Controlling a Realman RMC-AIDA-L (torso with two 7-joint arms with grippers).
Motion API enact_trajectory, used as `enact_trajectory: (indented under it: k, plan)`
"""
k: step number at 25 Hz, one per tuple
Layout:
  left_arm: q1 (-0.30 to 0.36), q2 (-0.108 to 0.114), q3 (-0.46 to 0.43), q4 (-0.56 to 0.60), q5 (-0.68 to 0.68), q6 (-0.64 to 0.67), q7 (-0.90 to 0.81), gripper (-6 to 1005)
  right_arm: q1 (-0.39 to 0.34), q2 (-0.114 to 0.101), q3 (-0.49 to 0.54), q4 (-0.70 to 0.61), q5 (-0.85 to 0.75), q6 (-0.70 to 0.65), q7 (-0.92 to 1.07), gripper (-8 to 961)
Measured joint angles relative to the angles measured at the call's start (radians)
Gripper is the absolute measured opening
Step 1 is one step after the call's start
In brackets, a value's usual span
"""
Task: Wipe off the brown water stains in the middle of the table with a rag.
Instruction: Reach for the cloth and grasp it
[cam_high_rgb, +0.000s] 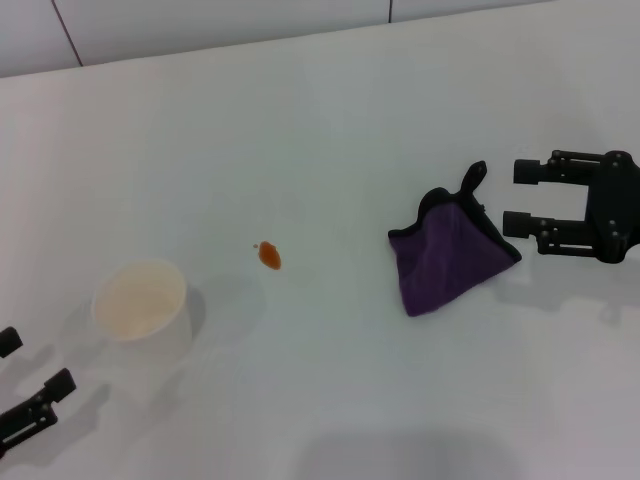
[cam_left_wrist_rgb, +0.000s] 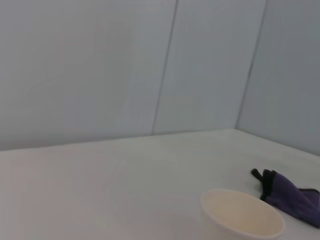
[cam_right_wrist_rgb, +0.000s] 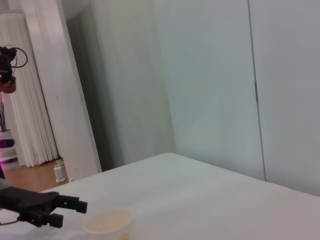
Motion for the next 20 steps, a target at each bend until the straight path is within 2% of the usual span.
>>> enact_trajectory:
  k: [5, 10, 13, 18, 20]
  plan:
    - [-0.091, 0.017, -0.002, 0.061, 0.108, 0.022, -0.14, 892, 0.008, -0.003, -0.008, 0.0, 0.0, 0.001, 0.028, 708]
    - [-0.192, 0.045, -0.002, 0.085, 0.135, 0.079, -0.234, 893, 0.009, -0.004, -0.01, -0.015, -0.001, 0.0, 0.066, 708]
    - [-0.218, 0.056, -0.002, 0.137, 0.137, 0.107, -0.297, 893, 0.004, -0.004, -0.01, -0.032, -0.001, -0.002, 0.085, 708]
    - [-0.226, 0.053, -0.004, 0.244, 0.14, 0.12, -0.382, 893, -0.002, -0.004, -0.01, -0.04, -0.004, -0.001, 0.106, 708]
    - [-0.239, 0.054, -0.004, 0.254, 0.156, 0.115, -0.399, 892, 0.001, -0.005, -0.014, -0.043, -0.013, 0.002, 0.124, 708]
